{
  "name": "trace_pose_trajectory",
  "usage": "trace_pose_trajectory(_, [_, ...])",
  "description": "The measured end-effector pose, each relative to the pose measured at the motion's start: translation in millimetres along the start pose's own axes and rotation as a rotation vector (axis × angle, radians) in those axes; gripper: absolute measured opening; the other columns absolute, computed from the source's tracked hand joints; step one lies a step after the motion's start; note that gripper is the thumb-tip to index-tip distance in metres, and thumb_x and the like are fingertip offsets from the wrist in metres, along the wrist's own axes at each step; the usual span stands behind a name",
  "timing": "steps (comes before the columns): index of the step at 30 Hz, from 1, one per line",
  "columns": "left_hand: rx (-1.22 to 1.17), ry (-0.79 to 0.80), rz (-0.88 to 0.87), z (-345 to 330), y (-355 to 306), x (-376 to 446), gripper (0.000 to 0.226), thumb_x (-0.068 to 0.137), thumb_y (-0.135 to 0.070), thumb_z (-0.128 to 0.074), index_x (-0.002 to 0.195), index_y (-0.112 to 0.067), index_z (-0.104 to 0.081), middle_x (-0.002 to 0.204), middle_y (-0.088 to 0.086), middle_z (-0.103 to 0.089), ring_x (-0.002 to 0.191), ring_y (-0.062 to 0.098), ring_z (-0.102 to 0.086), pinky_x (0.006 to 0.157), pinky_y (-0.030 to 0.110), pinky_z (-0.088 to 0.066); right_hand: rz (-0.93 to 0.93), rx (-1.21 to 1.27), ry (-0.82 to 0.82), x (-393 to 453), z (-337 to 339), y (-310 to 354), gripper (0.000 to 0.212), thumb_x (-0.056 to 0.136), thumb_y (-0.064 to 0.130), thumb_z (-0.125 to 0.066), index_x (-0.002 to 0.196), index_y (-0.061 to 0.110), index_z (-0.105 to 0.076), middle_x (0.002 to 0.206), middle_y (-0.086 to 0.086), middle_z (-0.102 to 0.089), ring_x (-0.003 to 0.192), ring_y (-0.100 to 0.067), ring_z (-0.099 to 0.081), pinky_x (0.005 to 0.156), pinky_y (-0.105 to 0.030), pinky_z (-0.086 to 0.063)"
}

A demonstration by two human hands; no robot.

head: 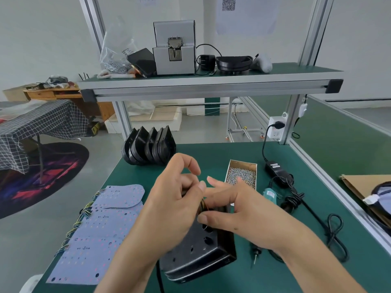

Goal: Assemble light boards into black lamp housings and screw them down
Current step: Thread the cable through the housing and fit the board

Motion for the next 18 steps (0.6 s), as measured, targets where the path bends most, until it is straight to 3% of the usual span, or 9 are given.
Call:
trace_pose_trajectory(1, [-0.009,-0.001,0.003,0.4,-0.5,-0.4,0.028,0.101,-0.001,-0.055,0.1,-0.027,-0.047,0.052,-0.009,-0.042,0.044,0.006,-0.031,0.045,0.016,-0.03,-0.05,-0.04,0.01,-0.6,-2.1,-4.2,0.018,0.096,0.045,-0.071,0.112,0.041,-0.079,0.144,0.036,-0.053,0.155,0.007,-0.013,0.123,-0.04,0.023])
trace_pose_trajectory(3, [-0.027,-0.002,0.01,1.5,-1.0,-1.9,0.025,0.101,0.001,-0.055,0.1,-0.023,-0.047,0.051,-0.009,-0.041,0.042,0.005,-0.03,0.044,0.013,-0.029,-0.107,-0.075,0.02,-2.3,-6.5,-9.3,0.018,0.094,0.05,-0.072,0.111,0.047,-0.077,0.149,0.037,-0.047,0.156,0.005,-0.004,0.123,-0.051,0.022])
trace_pose_trajectory(7, [-0.022,0.014,0.018,0.2,-1.7,-4.8,0.026,0.101,0.0,-0.055,0.099,-0.024,-0.047,0.051,-0.008,-0.042,0.04,0.005,-0.03,0.044,0.013,-0.028,-0.165,-0.093,-0.005,-8.4,-13.4,-13.1,0.019,0.091,0.053,-0.073,0.109,0.059,-0.072,0.15,0.043,-0.033,0.153,0.012,0.003,0.123,-0.046,0.023])
trace_pose_trajectory(11, [-0.019,0.029,0.031,-2.4,0.0,-4.7,0.033,0.102,-0.001,-0.055,0.094,-0.032,-0.046,0.051,-0.01,-0.041,0.041,0.006,-0.03,0.044,0.015,-0.028,-0.208,-0.147,-0.011,-12.3,-16.6,-13.2,0.022,0.091,0.055,-0.071,0.11,0.065,-0.068,0.16,0.035,-0.027,0.153,0.011,0.011,0.123,-0.044,0.024])
trace_pose_trajectory(18, [-0.028,0.04,0.035,-7.1,2.8,-4.2,0.035,0.101,-0.001,-0.056,0.092,-0.033,-0.045,0.05,-0.013,-0.04,0.041,0.005,-0.031,0.045,0.012,-0.028,-0.251,-0.168,0.001,-16.3,-19.3,-12.6,0.025,0.091,0.055,-0.068,0.114,0.065,-0.067,0.161,0.036,-0.025,0.153,0.011,0.011,0.123,-0.043,0.025])
Point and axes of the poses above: each hand's wrist, its own x-axis towards the middle knuckle, its own z-axis out of the back of the hand, y = z × x, the point moved 4 cm from there along x, towards the middle knuckle
